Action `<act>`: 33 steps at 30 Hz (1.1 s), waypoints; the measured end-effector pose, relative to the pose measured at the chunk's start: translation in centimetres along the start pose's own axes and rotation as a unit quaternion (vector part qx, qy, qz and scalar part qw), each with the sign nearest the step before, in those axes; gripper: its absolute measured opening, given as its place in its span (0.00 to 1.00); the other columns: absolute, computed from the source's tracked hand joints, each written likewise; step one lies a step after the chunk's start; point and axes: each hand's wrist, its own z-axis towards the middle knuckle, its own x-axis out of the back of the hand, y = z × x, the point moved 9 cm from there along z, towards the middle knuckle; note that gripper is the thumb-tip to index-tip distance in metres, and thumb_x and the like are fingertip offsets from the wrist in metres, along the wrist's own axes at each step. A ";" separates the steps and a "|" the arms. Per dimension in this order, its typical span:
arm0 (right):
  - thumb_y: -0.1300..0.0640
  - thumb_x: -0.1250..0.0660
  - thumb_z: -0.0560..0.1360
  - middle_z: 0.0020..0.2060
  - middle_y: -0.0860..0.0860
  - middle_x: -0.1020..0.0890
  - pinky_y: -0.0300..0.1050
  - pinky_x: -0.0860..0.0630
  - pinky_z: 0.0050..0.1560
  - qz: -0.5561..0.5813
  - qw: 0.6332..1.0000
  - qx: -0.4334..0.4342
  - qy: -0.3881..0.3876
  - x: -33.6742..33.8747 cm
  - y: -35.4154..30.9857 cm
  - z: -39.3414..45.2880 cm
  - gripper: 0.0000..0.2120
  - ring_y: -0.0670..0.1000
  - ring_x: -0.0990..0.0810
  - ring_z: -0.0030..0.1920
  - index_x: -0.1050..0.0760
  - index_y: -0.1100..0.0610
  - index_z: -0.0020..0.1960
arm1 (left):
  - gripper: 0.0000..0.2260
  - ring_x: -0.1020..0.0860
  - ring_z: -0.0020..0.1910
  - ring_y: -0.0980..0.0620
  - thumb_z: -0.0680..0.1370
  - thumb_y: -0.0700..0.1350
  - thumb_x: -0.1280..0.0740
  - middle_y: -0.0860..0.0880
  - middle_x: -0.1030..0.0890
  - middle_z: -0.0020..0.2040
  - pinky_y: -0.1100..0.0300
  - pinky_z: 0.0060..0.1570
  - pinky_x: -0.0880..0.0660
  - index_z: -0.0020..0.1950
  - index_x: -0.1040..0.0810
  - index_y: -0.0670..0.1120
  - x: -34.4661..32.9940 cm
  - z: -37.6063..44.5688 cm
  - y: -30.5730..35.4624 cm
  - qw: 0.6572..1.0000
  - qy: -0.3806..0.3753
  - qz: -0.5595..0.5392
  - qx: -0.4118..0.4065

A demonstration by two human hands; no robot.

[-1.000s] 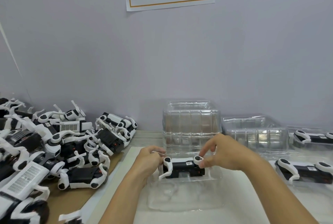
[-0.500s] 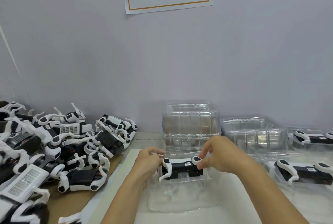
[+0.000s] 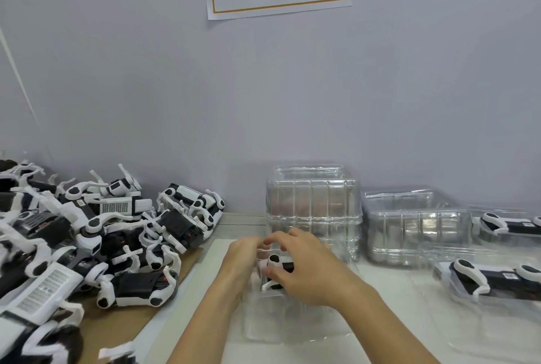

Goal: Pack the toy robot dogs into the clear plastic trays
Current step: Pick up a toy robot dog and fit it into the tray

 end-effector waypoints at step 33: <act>0.46 0.24 0.71 0.36 0.46 0.22 0.41 0.29 0.43 0.258 0.940 -0.199 0.101 6.3 9.6 -1.7 0.13 0.47 0.23 0.41 0.22 0.55 0.42 | 0.13 0.25 0.49 0.56 0.73 0.51 0.24 0.54 0.19 0.51 0.62 0.41 0.32 0.54 0.19 0.49 0.1 -1.1 1.1 0.992 -0.060 0.110 -0.021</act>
